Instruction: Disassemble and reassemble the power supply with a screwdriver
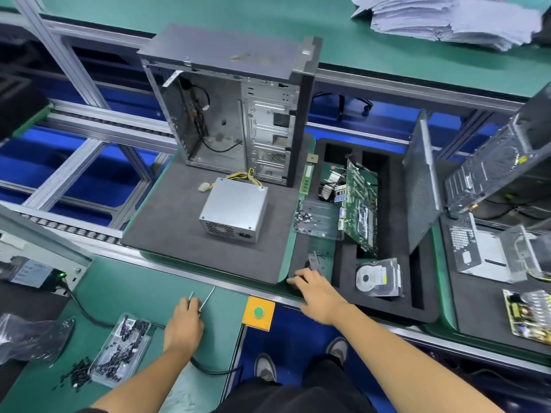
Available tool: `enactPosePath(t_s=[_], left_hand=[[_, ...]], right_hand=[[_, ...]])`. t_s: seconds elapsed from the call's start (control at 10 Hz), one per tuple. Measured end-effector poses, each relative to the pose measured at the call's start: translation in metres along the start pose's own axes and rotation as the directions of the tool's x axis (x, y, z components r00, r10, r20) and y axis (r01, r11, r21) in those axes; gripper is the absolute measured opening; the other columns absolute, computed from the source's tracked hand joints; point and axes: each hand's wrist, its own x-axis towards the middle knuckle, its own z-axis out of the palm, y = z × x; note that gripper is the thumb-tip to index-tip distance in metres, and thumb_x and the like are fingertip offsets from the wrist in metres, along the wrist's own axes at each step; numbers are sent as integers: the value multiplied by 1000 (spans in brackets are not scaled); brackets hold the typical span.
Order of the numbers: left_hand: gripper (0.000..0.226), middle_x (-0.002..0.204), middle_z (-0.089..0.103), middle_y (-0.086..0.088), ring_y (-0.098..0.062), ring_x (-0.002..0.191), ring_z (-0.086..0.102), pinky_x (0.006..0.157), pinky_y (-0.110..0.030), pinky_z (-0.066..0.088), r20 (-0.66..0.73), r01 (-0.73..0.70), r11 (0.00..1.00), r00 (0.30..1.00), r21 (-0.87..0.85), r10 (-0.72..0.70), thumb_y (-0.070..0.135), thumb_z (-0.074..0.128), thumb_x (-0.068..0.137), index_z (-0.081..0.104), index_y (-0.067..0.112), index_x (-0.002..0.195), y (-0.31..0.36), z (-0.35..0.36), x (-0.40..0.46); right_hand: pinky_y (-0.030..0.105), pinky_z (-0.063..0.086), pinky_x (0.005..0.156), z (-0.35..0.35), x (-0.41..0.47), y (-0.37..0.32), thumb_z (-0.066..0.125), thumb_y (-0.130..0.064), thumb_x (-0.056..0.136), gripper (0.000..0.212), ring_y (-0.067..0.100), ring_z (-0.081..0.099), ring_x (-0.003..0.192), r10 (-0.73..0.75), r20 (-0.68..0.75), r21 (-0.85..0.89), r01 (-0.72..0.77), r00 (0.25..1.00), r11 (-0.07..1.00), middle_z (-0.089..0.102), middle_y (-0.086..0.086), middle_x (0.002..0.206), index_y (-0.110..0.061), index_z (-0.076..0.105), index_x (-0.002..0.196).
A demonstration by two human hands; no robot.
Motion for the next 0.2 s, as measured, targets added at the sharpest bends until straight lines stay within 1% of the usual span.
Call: enactPosePath(t_s=[0.1,0.2], left_hand=[[31,114,45,-1,-21,101,51,69,-32,45,6,14,1000,1000,24,-14,21,58,94,46,22,123,1,-2,-3],[35,115,47,-1,-20,103,53,73,-32,47,-22,46,997,999,62,-45,23,59,94,47,23,127,-2,3,-1]], right_hand=[[36,18,121,-3,-4,-9,58,-17,92,72,24,22,147,-38,30,-2,38,999,999,20,2,162,-23,28,157],[36,14,124,-7,-2,-19,58,-18,93,72,24,17,150,-73,68,0,73,995,997,16,3,165,-22,27,158]])
